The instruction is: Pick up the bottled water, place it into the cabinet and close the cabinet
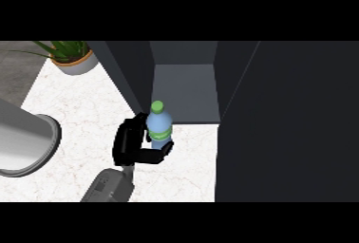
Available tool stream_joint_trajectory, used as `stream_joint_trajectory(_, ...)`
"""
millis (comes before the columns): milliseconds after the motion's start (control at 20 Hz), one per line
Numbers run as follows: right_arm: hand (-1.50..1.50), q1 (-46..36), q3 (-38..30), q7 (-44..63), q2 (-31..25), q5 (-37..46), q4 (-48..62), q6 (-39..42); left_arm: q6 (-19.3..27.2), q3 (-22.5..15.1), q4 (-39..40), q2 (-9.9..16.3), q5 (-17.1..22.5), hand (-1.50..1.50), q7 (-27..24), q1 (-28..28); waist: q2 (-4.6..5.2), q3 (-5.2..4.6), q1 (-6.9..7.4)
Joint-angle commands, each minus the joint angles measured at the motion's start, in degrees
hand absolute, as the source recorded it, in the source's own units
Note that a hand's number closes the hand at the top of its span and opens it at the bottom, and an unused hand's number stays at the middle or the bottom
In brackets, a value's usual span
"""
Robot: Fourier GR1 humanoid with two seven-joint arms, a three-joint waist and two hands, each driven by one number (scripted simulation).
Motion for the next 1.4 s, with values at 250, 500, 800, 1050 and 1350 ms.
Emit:
stream_joint_trajectory(250,-1.50,-2.19,-4.65,2.08,-0.92,-5.55,-2.45,0.79,15.97,-7.52,0.59,-0.03,1.57,1.50,7.44,-14.96,0.24,-0.02,-0.37)
stream_joint_trajectory(500,-1.50,-1.53,-7.59,1.53,-1.38,-9.01,-2.83,2.03,22.73,-10.19,7.18,-0.03,2.25,1.50,9.84,-24.24,0.29,0.02,-1.11)
stream_joint_trajectory(800,-1.50,0.08,-8.11,1.63,-1.22,-9.40,-4.44,3.44,25.53,-8.11,17.67,-0.03,6.26,1.50,10.16,-32.40,0.50,-0.04,-1.72)
stream_joint_trajectory(1050,-1.50,-2.92,-8.83,1.33,-0.31,-8.76,-1.31,3.61,21.55,-5.37,29.63,-0.03,7.45,1.50,7.54,-37.62,0.95,-0.05,-2.19)
stream_joint_trajectory(1350,-1.50,-4.88,-12.76,1.62,-1.38,-11.44,-0.79,4.43,27.52,-5.17,41.57,0.01,1.67,1.50,9.29,-45.91,1.28,0.00,-2.53)
